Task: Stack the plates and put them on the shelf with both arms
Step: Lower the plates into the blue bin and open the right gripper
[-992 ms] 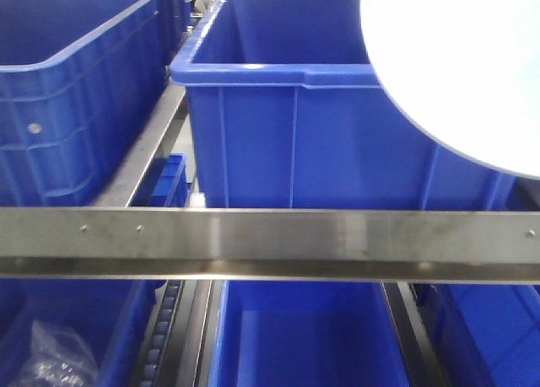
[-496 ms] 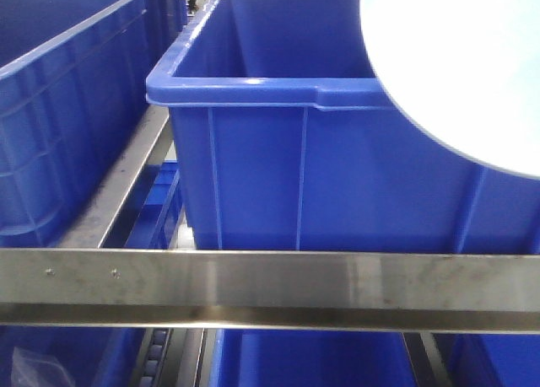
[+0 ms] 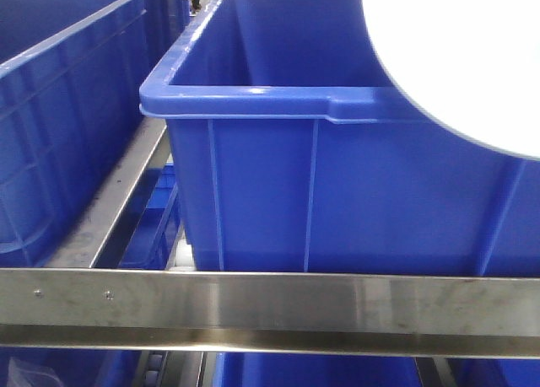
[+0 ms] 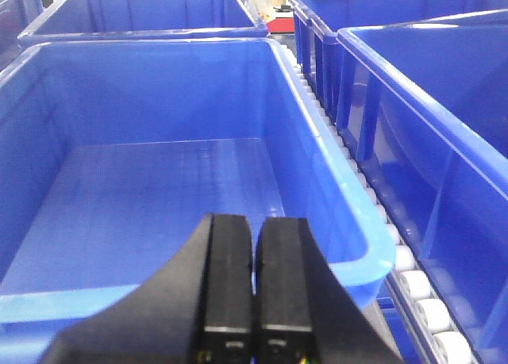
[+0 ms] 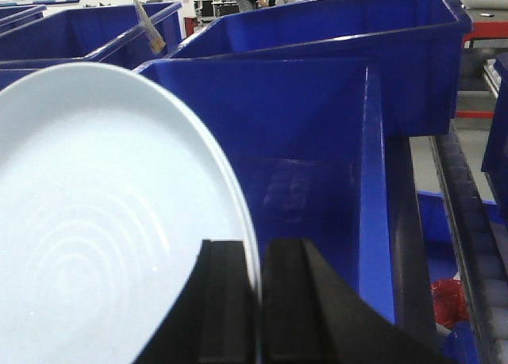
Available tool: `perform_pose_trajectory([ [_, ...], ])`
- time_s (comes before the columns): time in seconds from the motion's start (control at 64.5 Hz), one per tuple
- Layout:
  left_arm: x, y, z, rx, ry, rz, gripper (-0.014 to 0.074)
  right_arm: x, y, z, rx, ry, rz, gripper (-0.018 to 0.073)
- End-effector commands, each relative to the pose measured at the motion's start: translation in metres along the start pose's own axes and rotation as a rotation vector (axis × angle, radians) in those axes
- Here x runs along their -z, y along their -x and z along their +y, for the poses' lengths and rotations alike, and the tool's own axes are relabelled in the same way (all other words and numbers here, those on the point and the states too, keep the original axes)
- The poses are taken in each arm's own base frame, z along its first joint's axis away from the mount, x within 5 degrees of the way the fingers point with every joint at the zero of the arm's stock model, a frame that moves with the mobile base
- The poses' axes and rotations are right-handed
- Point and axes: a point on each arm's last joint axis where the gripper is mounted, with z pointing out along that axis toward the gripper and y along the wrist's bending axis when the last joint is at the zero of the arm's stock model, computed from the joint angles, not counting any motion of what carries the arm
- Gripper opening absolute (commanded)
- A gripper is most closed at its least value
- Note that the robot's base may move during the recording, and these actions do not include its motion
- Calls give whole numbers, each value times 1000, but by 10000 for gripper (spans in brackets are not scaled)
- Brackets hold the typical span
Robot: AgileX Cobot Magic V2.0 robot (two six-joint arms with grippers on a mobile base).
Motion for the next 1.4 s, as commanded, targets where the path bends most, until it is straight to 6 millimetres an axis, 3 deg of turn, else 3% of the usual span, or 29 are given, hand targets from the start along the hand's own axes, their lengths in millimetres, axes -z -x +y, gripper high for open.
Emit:
perform_pose_trajectory([
  [0.0,0,17,2,3,13,-99,82,-1,24,0,-25,-14,-166,56],
  [0.171,0,17,2,3,13,-99,82,-13,52,5,-24,3,-112,56],
  [0.388,0,17,2,3,13,-99,82,-73,76,9,-22,-3,0,56],
  [0.605,0,17,2,3,13,-99,82,-140,63,8,-20,-27,102,74],
  [0.682,0,17,2,3,13,-99,82,-152,60,8,-44,-28,157,150],
  [0.729,0,17,2,3,13,-99,82,-156,60,9,-73,-28,184,241],
  [0.837,0,17,2,3,13,-99,82,-156,68,10,-98,-26,174,446],
  [0.961,0,17,2,3,13,-99,82,-148,76,8,-96,-31,142,461],
  [1.054,0,17,2,3,13,-99,82,-137,81,6,-66,-34,141,407],
  [1.147,0,17,2,3,13,-99,82,-121,86,3,-13,-39,133,290],
  [1.38,0,17,2,3,13,-99,82,-63,88,2,92,-41,74,46],
])
